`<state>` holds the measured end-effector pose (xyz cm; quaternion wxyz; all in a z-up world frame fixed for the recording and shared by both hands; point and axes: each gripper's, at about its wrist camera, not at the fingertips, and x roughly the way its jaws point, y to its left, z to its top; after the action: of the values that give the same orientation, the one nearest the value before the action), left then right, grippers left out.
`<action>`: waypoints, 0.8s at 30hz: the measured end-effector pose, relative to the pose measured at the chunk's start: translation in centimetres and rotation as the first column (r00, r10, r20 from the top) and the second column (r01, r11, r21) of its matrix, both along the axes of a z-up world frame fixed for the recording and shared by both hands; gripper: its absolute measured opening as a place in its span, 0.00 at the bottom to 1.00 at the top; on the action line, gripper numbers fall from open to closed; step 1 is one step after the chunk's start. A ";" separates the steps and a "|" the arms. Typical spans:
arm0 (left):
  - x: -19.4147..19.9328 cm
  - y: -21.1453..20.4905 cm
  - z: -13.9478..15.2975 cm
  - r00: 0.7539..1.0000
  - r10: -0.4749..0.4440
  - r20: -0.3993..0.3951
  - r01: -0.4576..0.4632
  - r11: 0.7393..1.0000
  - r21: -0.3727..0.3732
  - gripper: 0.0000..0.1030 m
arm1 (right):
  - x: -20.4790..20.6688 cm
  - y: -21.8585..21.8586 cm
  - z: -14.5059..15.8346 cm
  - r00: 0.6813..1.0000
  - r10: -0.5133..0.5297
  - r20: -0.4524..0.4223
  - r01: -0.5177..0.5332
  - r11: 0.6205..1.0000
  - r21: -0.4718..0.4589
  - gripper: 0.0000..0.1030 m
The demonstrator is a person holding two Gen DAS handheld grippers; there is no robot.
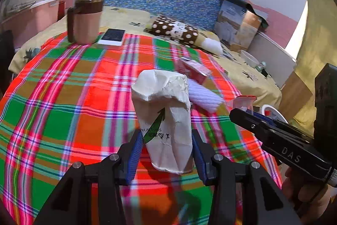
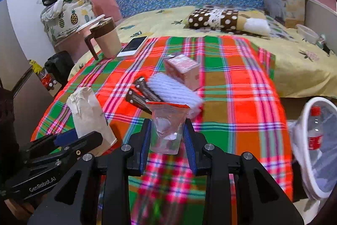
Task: Collect trash
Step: 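Carry the paper bag and clear cup over the bin with both tools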
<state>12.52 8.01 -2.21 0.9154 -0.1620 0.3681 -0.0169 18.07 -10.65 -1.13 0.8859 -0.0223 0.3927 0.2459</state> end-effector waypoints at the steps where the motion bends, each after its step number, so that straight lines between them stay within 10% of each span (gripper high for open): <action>1: -0.1 -0.3 0.1 1.000 -0.006 0.002 0.006 1.000 0.001 0.44 | -0.2 -0.4 0.2 1.000 -0.006 0.008 0.006 1.000 -0.001 0.32; 24: -0.5 -9.9 2.8 0.985 -0.172 0.032 0.170 0.984 0.055 0.44 | -2.7 -7.5 1.7 0.988 -0.124 0.094 0.121 0.992 0.043 0.32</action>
<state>11.99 -1.90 0.55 0.9211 -0.1058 0.3639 -0.0887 15.35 -18.13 0.59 0.9174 0.0066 0.3456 0.1969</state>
